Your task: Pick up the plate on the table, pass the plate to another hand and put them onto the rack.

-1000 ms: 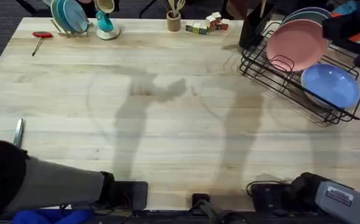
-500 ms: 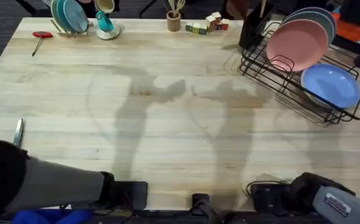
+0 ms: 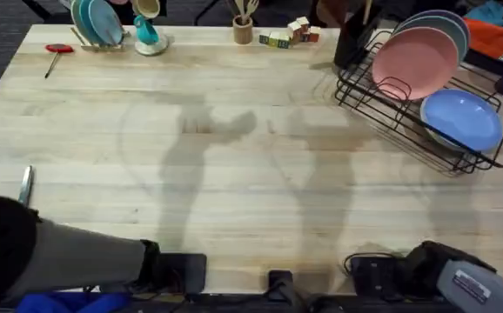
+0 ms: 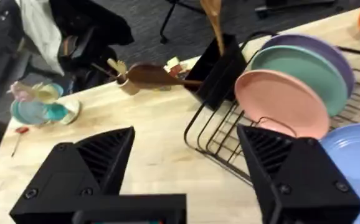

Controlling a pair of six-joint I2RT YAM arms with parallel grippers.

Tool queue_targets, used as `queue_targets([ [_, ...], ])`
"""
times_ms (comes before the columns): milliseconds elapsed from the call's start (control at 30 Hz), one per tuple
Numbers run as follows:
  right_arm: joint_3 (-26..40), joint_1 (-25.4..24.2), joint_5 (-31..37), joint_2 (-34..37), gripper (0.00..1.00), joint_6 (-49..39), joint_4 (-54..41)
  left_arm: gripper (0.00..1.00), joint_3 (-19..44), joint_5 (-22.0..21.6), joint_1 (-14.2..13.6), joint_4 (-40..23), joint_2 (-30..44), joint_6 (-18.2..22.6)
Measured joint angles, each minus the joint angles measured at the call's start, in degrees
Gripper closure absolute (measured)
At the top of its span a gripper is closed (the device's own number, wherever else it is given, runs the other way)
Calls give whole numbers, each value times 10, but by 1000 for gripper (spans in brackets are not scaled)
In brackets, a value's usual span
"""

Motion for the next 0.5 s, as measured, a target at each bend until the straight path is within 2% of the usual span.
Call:
queue_targets([
  [267, 0, 60, -2, 1, 6, -37, 0, 6, 0, -140, 0, -53, 0, 2],
  [400, 0, 94, -2, 4, 6, -78, 1, 6, 0, -192, 0, -70, 0, 3],
  [500, 0, 109, -2, 15, 6, -96, 3, 6, 0, -215, 0, -76, 0, 4],
])
